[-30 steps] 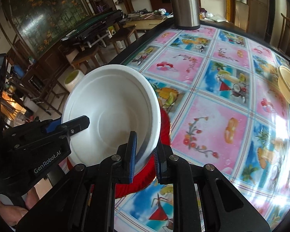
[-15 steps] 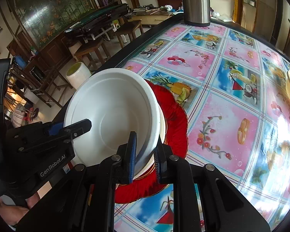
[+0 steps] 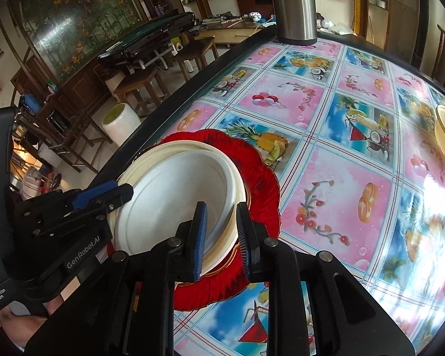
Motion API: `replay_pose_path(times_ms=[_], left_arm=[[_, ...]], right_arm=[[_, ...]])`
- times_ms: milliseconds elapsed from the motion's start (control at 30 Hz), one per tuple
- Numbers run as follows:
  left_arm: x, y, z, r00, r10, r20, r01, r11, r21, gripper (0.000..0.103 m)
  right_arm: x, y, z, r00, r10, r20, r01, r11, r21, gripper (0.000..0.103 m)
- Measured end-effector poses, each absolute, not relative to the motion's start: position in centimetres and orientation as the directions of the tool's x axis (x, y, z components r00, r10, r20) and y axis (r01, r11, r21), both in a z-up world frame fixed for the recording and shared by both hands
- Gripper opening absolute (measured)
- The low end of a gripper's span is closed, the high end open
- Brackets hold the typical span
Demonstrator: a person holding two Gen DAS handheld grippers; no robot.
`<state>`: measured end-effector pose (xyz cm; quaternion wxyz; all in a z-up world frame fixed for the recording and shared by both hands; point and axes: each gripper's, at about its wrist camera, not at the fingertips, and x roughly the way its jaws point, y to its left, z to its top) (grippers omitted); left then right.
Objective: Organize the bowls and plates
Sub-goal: 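Open the left gripper to release the white bowl onto the stack, then move the open left gripper toward the small beige plastic bowl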
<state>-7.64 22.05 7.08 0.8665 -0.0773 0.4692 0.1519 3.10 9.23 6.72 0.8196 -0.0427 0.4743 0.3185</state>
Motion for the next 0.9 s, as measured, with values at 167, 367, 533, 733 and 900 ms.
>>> replay_pose_path(times_ms=[167,367,533,733,900], left_arm=[[-7.7,22.0,7.6,0.533,0.171,-0.829,-0.334,0.942,-0.021,0.05],[-7.5,20.2,8.4,0.569,0.179,-0.802,-0.317,0.948,-0.014,0.065],[-7.3,18.4,9.3,0.613,0.167,-0.772,-0.29,0.957,-0.024,0.065],[-6.6,15.3,10.5,0.672,0.131,-0.729,-0.243,0.969,-0.05,0.071],[-5.5,11.8,10.8,0.698,0.112,-0.708,-0.185,0.982,-0.026,0.071]], right_arm=[[2.9,8.3,7.4,0.366,0.488,-0.792,-0.552,0.799,0.238,0.02],[2.9,5.8,8.0,0.4,0.488,-0.776,-0.518,0.819,0.248,0.022],[2.8,2.8,8.6,0.448,0.468,-0.762,-0.475,0.846,0.241,0.04],[3.2,-1.1,9.2,0.497,0.431,-0.753,-0.412,0.881,0.233,0.04],[4.0,-4.9,9.2,0.526,0.391,-0.755,-0.341,0.911,0.233,0.04]])
